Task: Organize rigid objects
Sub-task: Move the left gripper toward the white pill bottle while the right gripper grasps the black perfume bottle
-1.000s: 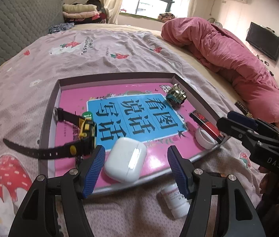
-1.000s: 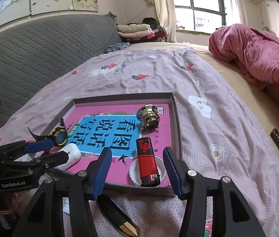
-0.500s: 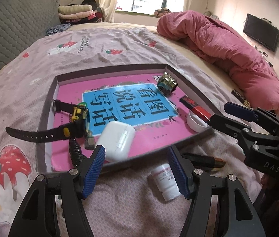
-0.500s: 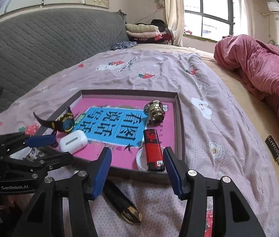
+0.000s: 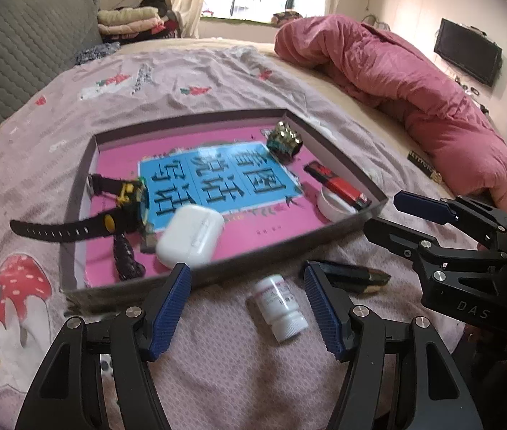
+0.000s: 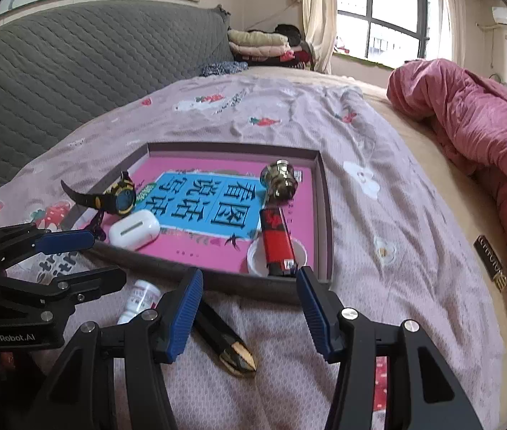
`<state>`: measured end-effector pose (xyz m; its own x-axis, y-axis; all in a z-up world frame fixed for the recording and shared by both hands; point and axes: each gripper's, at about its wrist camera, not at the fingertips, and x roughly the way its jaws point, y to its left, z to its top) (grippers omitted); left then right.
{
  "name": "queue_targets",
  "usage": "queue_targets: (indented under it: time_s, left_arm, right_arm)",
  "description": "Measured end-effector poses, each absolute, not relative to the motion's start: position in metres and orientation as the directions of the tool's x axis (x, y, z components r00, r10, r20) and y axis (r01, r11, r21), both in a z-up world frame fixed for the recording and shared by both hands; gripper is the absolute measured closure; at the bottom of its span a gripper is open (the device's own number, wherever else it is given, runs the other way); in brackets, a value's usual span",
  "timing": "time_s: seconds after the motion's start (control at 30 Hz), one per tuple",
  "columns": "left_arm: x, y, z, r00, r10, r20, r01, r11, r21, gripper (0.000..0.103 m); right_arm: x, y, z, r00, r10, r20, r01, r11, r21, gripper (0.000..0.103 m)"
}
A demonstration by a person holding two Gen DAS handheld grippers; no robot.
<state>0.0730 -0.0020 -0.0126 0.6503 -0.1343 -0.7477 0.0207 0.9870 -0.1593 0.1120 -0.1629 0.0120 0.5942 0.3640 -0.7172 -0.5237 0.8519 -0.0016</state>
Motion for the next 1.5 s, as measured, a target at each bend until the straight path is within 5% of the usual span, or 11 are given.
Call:
queue_targets:
  time_s: [0.43,1.03,1.3,1.5]
  left_arm:
    - [0.072,-0.017,-0.033,0.580,-0.152,-0.801,0.041,0.987,-0.157,0.036]
    - [0.086,-0.012,-0.052,0.522,-0.202,-0.828,0.005,0.972,-0.234,0.036]
    - [0.092,-0.013,-0.057,0.513,-0.207,-0.833,-0.007,0.969,-0.246,0.036]
    - [0.097,-0.013,-0.059,0.512,-0.209,-0.833,-0.017,0.967,-0.253,0.036]
  right_arm:
    - [0.108,-0.166,-0.004,0.516,0.336,-0.788,-0.549,0.836,-0.002,0.049]
    - [0.096,-0.123,-0.042,0.493,0.216,-0.843,-0.685,0.694,-0.223,0.049]
    - [0.109,-0.123,-0.048,0.453,0.242,-0.858,-0.673,0.724,-0.152,0.049]
    - [0.110,-0.123,-0.048,0.424,0.266,-0.866,-0.682,0.723,-0.112,0.059]
